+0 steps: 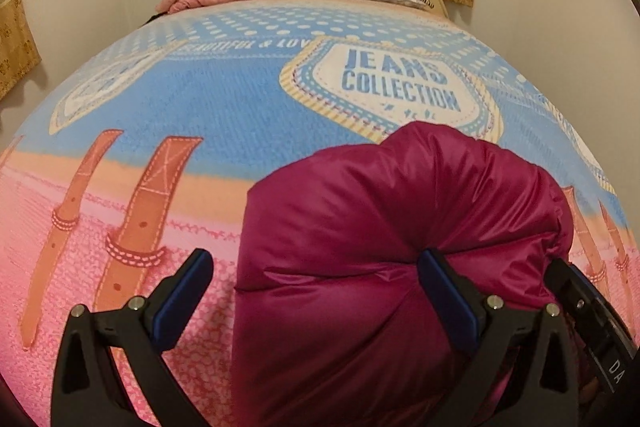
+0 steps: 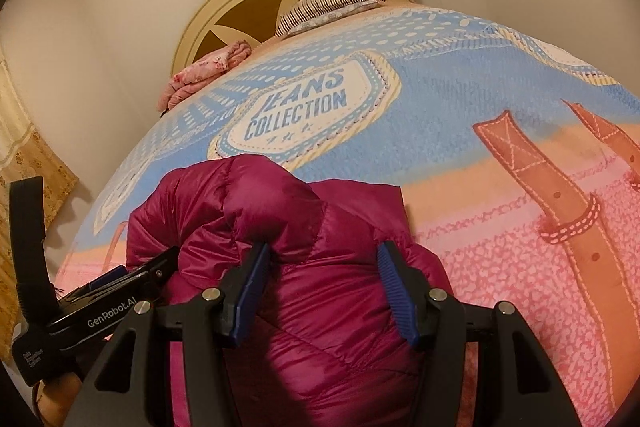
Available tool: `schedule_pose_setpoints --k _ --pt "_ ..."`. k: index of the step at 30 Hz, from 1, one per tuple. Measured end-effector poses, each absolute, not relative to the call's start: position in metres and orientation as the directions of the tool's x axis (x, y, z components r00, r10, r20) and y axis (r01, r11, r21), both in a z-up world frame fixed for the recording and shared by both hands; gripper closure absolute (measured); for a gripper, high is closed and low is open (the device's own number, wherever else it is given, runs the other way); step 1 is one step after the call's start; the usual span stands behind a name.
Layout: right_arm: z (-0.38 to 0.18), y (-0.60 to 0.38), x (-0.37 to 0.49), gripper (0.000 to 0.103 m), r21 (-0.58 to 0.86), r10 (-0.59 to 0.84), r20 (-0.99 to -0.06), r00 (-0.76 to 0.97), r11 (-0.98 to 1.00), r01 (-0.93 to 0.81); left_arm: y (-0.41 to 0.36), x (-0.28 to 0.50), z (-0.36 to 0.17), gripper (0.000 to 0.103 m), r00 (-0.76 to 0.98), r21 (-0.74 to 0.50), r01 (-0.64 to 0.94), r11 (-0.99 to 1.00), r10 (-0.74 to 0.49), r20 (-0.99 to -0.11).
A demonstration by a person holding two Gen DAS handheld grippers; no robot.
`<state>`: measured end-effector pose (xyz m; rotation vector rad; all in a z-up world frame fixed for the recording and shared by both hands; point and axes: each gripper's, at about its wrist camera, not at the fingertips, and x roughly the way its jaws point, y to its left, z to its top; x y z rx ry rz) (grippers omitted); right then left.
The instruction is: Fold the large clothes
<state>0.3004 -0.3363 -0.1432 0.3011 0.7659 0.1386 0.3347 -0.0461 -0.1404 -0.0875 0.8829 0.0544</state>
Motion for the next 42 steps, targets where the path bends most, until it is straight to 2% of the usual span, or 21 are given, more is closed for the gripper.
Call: schedule_pose_setpoints --k 7,42 --pt "-0.148 -0.334 0.305 0.046 0.307 0.221 -0.677 0.702 0.952 -0.004 -0.042 0.339 -0.149 0.0 0.61 -0.091 -0.084 0.992 -0.021 -0.792" --pt "-0.162 -0.329 0.317 0.046 0.273 0.201 -0.738 0.644 0.962 0.013 -0.041 0.342 -0.158 0.0 0.579 -0.103 -0.083 0.991 -0.037 -0.814"
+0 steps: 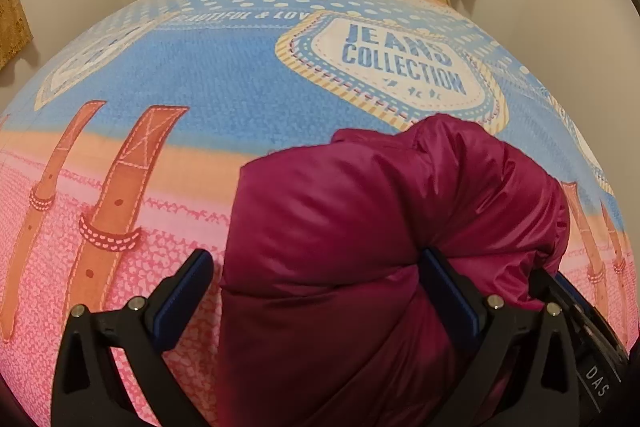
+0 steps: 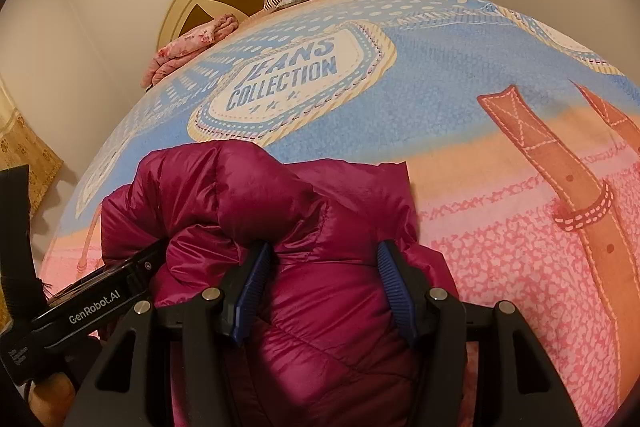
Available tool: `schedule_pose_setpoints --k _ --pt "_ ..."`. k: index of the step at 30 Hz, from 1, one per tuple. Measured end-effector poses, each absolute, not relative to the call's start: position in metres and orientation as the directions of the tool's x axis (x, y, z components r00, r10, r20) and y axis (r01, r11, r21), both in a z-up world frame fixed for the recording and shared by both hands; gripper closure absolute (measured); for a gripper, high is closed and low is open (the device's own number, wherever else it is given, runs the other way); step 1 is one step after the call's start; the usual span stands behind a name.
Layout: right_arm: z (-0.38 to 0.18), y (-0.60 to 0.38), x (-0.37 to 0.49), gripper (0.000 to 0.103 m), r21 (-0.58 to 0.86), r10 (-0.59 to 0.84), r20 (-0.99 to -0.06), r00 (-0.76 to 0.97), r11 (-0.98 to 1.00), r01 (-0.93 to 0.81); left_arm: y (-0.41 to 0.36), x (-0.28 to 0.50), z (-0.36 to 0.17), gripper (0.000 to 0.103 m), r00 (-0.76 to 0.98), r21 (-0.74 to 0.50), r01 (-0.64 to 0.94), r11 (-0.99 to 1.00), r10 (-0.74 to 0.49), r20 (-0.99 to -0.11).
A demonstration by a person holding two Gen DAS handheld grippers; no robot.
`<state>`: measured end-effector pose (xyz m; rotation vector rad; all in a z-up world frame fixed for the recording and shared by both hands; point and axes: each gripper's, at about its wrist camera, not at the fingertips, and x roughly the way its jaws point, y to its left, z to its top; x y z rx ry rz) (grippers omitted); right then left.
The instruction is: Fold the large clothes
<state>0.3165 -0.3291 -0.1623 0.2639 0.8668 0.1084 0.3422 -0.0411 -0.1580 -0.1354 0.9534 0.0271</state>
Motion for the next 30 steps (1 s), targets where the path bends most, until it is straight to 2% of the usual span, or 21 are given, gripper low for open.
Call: schedule_pose_setpoints --k 30 --pt "-0.1646 -0.3239 0.3211 0.046 0.247 0.183 -0.754 0.63 0.969 0.015 -0.0401 0.344 -0.1618 0.0 0.566 -0.118 -0.081 0.99 -0.051 -0.823"
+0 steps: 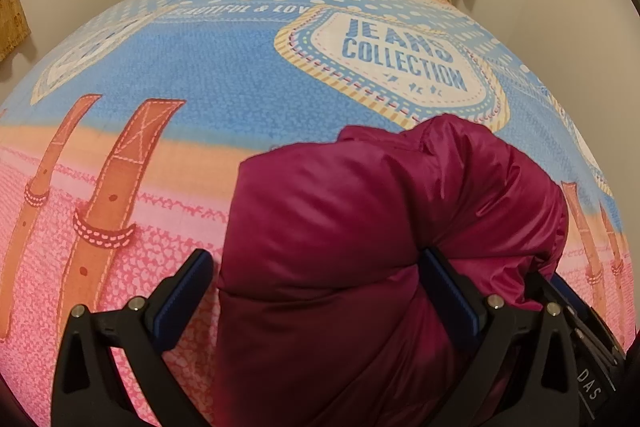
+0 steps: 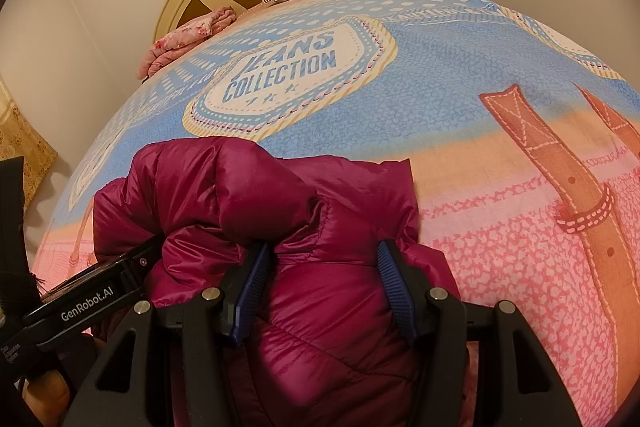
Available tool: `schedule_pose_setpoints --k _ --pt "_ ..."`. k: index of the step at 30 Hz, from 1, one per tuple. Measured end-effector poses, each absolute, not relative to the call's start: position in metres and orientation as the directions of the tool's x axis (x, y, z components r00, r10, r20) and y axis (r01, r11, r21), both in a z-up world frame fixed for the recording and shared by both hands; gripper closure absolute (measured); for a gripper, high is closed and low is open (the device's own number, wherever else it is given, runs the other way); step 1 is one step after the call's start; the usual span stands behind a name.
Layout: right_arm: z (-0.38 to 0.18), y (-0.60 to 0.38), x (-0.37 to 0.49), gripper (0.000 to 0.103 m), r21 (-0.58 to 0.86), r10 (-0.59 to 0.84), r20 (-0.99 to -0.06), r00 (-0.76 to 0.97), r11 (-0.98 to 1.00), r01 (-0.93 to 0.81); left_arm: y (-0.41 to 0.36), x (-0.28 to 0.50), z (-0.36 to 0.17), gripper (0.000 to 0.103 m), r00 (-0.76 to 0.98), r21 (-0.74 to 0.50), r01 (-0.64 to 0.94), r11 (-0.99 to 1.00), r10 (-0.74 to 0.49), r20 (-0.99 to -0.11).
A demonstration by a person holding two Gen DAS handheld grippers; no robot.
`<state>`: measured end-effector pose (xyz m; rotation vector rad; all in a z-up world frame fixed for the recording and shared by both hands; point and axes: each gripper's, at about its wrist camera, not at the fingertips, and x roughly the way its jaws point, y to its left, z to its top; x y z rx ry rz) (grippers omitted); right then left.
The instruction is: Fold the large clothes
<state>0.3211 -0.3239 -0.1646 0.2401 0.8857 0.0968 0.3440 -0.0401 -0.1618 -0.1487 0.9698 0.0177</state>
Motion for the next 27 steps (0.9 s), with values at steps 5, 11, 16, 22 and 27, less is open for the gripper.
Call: schedule_pose_setpoints --k 5,11,16,22,27 --pt "-0.165 -0.324 0.322 0.046 0.246 0.182 -0.756 0.629 0.969 0.015 -0.038 0.344 -0.162 0.0 0.559 -0.138 -0.08 0.987 -0.071 -0.826" --pt "-0.143 -0.346 0.304 0.042 0.34 0.297 -0.699 0.651 0.938 -0.063 0.003 0.308 -0.142 0.0 0.579 -0.311 0.005 0.951 -0.256 -0.774" --pt "-0.139 -0.384 0.29 0.023 0.387 0.306 -0.678 0.669 0.922 -0.03 0.019 0.271 -0.144 0.0 0.582 -0.382 0.088 0.92 -0.358 -0.73" --pt "-0.165 -0.397 0.293 0.024 0.484 0.409 -0.684 0.604 0.874 -0.043 0.012 0.259 -0.16 0.0 0.559 -0.452 0.137 0.881 -0.446 -0.699" --pt "-0.174 -0.39 0.297 0.042 0.534 0.498 -0.683 0.535 0.839 -0.099 0.0 0.26 -0.157 0.01 0.551 -0.451 0.193 0.871 -0.477 -0.685"
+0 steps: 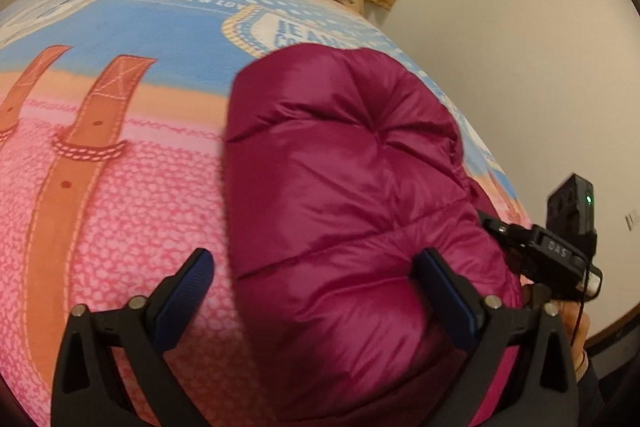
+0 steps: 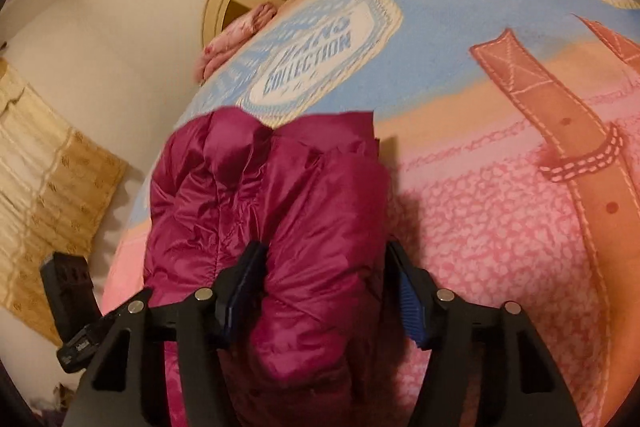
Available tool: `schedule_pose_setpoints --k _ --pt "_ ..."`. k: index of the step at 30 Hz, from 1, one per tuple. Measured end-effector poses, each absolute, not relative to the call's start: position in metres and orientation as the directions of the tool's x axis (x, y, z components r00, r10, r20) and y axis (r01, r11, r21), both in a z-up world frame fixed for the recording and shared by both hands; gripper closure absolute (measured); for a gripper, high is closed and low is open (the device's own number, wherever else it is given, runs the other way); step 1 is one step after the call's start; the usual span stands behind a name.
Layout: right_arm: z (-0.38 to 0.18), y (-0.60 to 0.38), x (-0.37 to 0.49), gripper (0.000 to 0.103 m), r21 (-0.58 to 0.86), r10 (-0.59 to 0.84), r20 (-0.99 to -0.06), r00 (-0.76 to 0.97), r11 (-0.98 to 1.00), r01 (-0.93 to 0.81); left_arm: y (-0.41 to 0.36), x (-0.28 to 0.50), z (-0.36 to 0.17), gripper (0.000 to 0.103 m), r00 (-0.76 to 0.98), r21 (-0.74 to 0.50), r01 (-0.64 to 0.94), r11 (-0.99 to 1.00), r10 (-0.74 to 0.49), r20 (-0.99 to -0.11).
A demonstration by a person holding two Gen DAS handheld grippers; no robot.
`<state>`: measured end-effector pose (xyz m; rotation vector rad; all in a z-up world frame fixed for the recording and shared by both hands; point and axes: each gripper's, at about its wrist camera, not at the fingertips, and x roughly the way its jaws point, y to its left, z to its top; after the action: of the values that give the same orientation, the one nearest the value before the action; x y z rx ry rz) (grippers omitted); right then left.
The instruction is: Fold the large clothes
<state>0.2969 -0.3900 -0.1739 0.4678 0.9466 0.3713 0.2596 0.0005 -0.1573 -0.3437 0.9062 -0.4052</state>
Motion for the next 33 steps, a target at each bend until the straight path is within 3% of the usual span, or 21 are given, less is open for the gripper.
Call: schedule_pose_setpoints --k 1,6,9,11,23,33 --pt "-0.176 -0.39 0.298 0.043 0.548 0.514 -0.681 0.522 0.83 -0.103 -0.002 0.259 -0.156 0.015 0.542 -0.463 0.212 0.861 -0.498 -0.678" --pt "-0.182 -0.388 0.298 0.071 0.644 0.606 -0.631 0.484 0.758 -0.108 -0.009 0.244 -0.141 0.05 0.568 -0.392 0.256 0.884 -0.465 -0.679" --pt "-0.17 -0.372 0.294 0.078 0.607 0.588 -0.635 0.501 0.781 -0.148 -0.007 0.231 -0.125 0.065 0.591 -0.333 0.257 0.907 -0.42 -0.688" --pt "-0.16 -0.361 0.292 0.08 0.606 0.594 -0.621 0.512 0.778 -0.167 0.0 0.225 -0.117 0.07 0.599 -0.326 0.251 0.911 -0.411 -0.687" --pt "-0.12 -0.261 0.294 0.082 0.629 0.699 -0.548 0.459 0.706 -0.326 0.077 0.179 -0.071 0.075 0.727 -0.197 0.109 0.974 -0.213 -0.653" --pt "-0.115 -0.149 0.309 0.082 0.62 0.754 -0.553 0.356 0.657 -0.429 0.136 0.165 -0.072 0.075 0.75 -0.13 -0.038 0.991 -0.058 -0.659"
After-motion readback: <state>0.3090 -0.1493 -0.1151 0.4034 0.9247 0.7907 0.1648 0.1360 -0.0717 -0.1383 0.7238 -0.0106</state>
